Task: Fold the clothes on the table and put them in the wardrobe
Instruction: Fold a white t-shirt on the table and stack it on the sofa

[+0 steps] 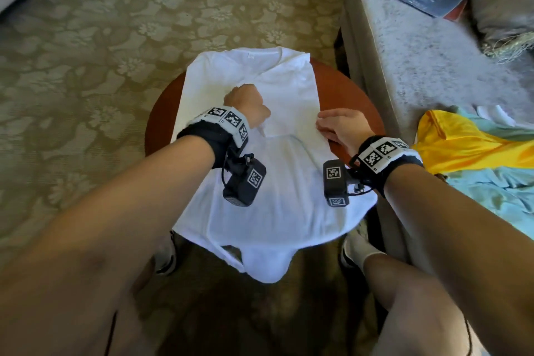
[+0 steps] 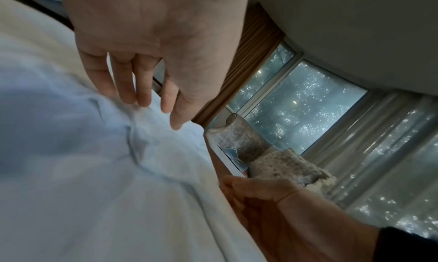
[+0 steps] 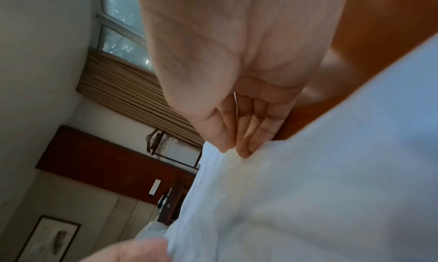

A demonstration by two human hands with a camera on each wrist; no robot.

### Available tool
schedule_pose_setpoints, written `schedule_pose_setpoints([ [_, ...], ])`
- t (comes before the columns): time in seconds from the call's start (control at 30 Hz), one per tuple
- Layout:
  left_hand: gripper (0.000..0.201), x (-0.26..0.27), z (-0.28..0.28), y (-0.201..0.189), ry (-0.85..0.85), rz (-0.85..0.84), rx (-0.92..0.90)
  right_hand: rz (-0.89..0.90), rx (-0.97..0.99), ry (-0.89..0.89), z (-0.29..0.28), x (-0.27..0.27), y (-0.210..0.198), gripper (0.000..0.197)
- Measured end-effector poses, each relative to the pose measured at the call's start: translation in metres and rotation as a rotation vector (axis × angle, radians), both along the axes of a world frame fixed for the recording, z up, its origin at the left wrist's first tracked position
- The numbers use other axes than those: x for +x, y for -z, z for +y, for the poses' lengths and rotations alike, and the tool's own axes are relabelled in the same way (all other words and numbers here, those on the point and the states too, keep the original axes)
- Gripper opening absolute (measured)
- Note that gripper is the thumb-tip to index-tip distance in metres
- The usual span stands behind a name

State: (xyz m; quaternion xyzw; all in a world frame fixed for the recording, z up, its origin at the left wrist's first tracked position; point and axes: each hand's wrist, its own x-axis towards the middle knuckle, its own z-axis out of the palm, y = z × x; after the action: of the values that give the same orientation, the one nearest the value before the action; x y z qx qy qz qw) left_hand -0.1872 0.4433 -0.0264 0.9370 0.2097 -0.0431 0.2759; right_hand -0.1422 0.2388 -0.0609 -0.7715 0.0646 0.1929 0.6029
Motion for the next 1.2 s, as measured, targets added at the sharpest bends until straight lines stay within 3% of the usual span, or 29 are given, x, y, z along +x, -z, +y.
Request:
schedule_pose_setpoints([
  [0.2, 0.033, -0.065, -0.057, 0.007, 0.267, 0.019, 0.113, -0.076, -0.291, 0.046, -0.042, -0.067, -0.014, 0.022],
  [0.43, 0.051, -0.101, -0.094, 0.019, 0.419, 0.076, 0.116, 0.051, -0.537, 0.217, -0.084, -0.108, -0.012, 0.036],
  [0.57, 0.059, -0.108, -0.109, 0.026, 0.514, 0.124, 0.092, 0.156, -0.315, 0.243, -0.085, -0.130, -0.008, 0.050],
  [0.67, 0.073, -0.110, -0.114, 0.034, 0.574, 0.212, 0.153, 0.194, -0.189, 0.228, -0.096, -0.128, 0.018, 0.073],
  [0.7, 0.076, -0.110, -0.114, 0.036, 0.583, 0.220, 0.172, 0.204, -0.195, 0.201, -0.099, -0.129, 0.020, 0.071],
  [0.83, 0.077, -0.112, -0.117, 0.040, 0.593, 0.200, 0.222, 0.223, -0.361, 0.073, -0.099, -0.151, -0.007, 0.017],
  [1.07, 0.073, -0.117, -0.118, 0.042, 0.608, 0.182, 0.272, 0.032, -0.394, -0.003, -0.100, -0.163, -0.026, 0.011],
  [1.2, 0.072, -0.115, -0.120, 0.040, 0.600, 0.193, 0.246, -0.071, -0.393, -0.075, -0.089, -0.170, -0.044, 0.022],
])
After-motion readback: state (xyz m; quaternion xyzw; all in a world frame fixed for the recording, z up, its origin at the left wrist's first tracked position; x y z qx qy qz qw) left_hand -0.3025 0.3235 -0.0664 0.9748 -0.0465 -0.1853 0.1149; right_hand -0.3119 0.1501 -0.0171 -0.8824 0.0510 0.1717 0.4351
